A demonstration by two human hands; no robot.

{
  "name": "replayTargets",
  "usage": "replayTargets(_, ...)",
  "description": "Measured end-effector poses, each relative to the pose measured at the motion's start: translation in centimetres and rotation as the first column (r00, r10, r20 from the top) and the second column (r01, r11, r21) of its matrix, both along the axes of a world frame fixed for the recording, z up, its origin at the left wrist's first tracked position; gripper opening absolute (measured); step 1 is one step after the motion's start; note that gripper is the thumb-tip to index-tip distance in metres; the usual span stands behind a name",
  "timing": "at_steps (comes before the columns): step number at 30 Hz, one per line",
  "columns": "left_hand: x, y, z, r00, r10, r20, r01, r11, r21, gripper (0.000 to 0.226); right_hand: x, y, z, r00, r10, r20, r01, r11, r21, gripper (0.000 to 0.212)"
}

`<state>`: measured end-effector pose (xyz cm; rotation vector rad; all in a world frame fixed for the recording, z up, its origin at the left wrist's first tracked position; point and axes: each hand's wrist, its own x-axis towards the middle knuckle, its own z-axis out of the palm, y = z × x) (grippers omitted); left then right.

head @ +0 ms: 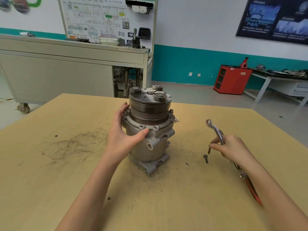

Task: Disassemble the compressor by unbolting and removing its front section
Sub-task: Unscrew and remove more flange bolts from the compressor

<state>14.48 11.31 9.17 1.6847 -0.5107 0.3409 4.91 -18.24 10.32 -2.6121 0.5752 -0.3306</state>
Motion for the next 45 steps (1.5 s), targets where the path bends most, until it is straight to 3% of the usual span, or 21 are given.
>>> replayTargets(3, -0.5, 0.1, 0.2, 1.000, 0.011, -0.017, -0.010, 0.999, 0.045, 0.094, 0.4, -1.3, -2.2, 0.989, -0.029, -0.144, 0.026, 0.999, -0.027, 0.009)
replayTargets(9, -2.6, -1.6, 0.2, 0.993, 0.116, -0.008, -0.111, 0.965, 0.236, 0.130, 1.0, -2.0, -4.0, 0.964, -0.083, -0.253, 0.049, 0.989, -0.137, 0.009)
replayTargets(13, -2.6, -2.4, 0.2, 0.990, 0.136, 0.029, -0.138, 0.945, 0.298, 0.134, 1.1, -2.0, -4.0, 0.962, -0.088, -0.258, 0.053, 0.989, -0.138, 0.011)
replayTargets(15, -2.5, -2.3, 0.2, 0.994, 0.108, 0.032, -0.112, 0.953, 0.282, 0.133, 0.8, -1.8, -3.7, 0.988, -0.078, -0.133, 0.074, 0.997, -0.035, 0.019)
replayTargets(17, -2.3, -2.1, 0.2, 0.996, 0.080, 0.034, -0.086, 0.961, 0.265, 0.131, 0.4, -1.3, -2.7, 0.992, -0.076, 0.103, 0.049, 0.971, 0.236, 0.027)
replayTargets(20, -2.0, -1.8, 0.0, 0.998, 0.040, 0.049, -0.051, 0.968, 0.246, 0.127, -0.2, 0.3, 0.6, 0.921, -0.073, 0.382, -0.209, 0.734, 0.646, 0.030)
replayTargets(22, -1.5, -1.2, 0.0, 0.999, -0.018, 0.037, 0.009, 0.977, 0.215, 0.126, -0.7, 1.7, 2.7, 0.862, -0.045, 0.505, -0.405, 0.537, 0.740, 0.030)
replayTargets(23, -1.1, -0.7, 0.0, 0.997, -0.071, 0.019, 0.066, 0.979, 0.193, 0.125, -0.9, 2.6, 3.5, 0.822, -0.027, 0.569, -0.487, 0.485, 0.726, 0.030)
replayTargets(24, -0.6, -0.2, 0.1, 0.990, -0.138, -0.001, 0.136, 0.976, 0.171, 0.126, -1.1, 3.5, 4.1, 0.773, -0.006, 0.634, -0.557, 0.472, 0.683, 0.030)
replayTargets(26, 0.7, 1.0, 0.4, 0.964, -0.261, -0.052, 0.266, 0.951, 0.156, 0.133, -1.3, 5.6, 4.9, 0.654, 0.029, 0.756, -0.647, 0.540, 0.538, 0.031)
replayTargets(31, 3.5, 2.9, 1.4, 0.853, -0.484, -0.195, 0.511, 0.851, 0.122, 0.144, -1.4, 9.9, 5.5, 0.449, 0.117, 0.886, -0.669, 0.701, 0.247, 0.029)
replayTargets(35, 2.7, 1.9, 0.4, 0.899, -0.393, -0.193, 0.410, 0.910, 0.056, 0.136, -1.3, 11.7, 4.3, 0.338, 0.447, 0.828, -0.597, 0.782, -0.179, 0.030)
replayTargets(37, 2.0, 0.9, 0.1, 0.941, -0.297, -0.162, 0.307, 0.951, 0.035, 0.134, -1.2, 12.6, 4.1, 0.327, 0.619, 0.714, -0.416, 0.773, -0.479, 0.032)
replayTargets(39, 1.5, -0.1, -0.1, 0.970, -0.208, -0.123, 0.211, 0.977, 0.009, 0.129, -1.1, 13.3, 3.9, 0.356, 0.705, 0.613, -0.184, 0.697, -0.694, 0.027)
replayTargets(42, 1.4, -0.9, -0.3, 0.991, -0.111, -0.078, 0.109, 0.994, -0.030, 0.126, -0.7, 14.5, 3.7, 0.409, 0.713, 0.569, -0.029, 0.633, -0.773, 0.015)
replayTargets(45, 1.9, -1.2, -0.6, 0.996, -0.066, -0.062, 0.063, 0.997, -0.042, 0.115, -0.5, 15.6, 3.4, 0.475, 0.672, 0.568, 0.017, 0.638, -0.770, 0.010)
